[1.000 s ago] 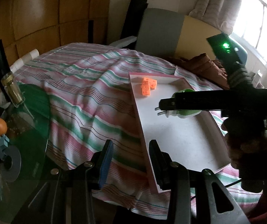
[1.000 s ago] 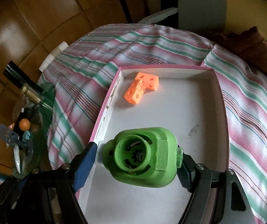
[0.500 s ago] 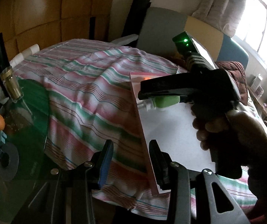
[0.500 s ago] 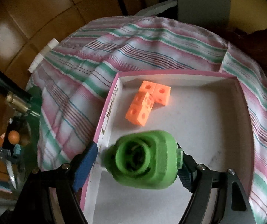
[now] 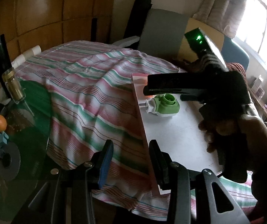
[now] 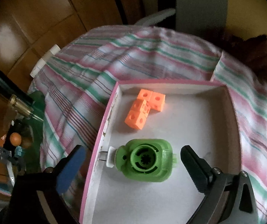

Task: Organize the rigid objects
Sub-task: 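Open the right tool to release the green toy beside the cubes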

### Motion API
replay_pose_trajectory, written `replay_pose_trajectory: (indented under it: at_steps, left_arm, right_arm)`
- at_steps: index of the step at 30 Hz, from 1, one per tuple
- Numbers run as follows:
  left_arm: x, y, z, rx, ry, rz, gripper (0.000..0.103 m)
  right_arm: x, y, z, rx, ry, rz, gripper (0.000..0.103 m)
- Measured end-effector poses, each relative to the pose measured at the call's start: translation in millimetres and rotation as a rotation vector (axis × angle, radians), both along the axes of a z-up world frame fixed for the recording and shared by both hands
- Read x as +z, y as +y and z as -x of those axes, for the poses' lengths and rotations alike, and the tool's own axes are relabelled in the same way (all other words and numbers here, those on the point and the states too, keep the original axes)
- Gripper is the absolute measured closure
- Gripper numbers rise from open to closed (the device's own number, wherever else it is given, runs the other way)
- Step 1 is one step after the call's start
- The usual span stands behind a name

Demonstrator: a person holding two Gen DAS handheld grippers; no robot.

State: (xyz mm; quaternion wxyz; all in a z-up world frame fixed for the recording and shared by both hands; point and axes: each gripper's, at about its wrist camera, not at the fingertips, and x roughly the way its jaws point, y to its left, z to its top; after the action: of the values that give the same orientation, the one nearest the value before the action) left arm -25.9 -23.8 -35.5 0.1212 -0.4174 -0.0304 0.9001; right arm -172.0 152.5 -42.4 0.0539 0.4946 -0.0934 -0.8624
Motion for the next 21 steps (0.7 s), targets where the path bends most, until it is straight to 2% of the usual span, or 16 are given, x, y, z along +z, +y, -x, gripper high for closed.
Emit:
replay_pose_trajectory:
  at_steps: [9, 16, 19, 21]
  left_arm:
    - [4.6, 5.8, -5.4, -0.009, 0.017, 0.01, 0.063]
    - [7.7, 17.2, -11.1, -0.034, 0.026, 0.027, 0.064]
    - [8.4, 23.6, -13.5, -0.047, 0.027, 0.04, 0.063]
    - [9.2, 27.2, -14.3, -0.054, 0.031, 0.049, 0.063]
  right_arm:
    - [33.1, 8.1, -36.6, 0.005, 0.1, -0.052, 0.0]
    - [59.0, 23.3, -83.1, -0.013, 0.204, -0.154, 0.0]
    - [71.2, 30.0, -105.4, -0.044, 0.275, -0.224, 0.0]
    - [83.2, 34.5, -127.7, -0.074, 0.369, -0.285, 0.0]
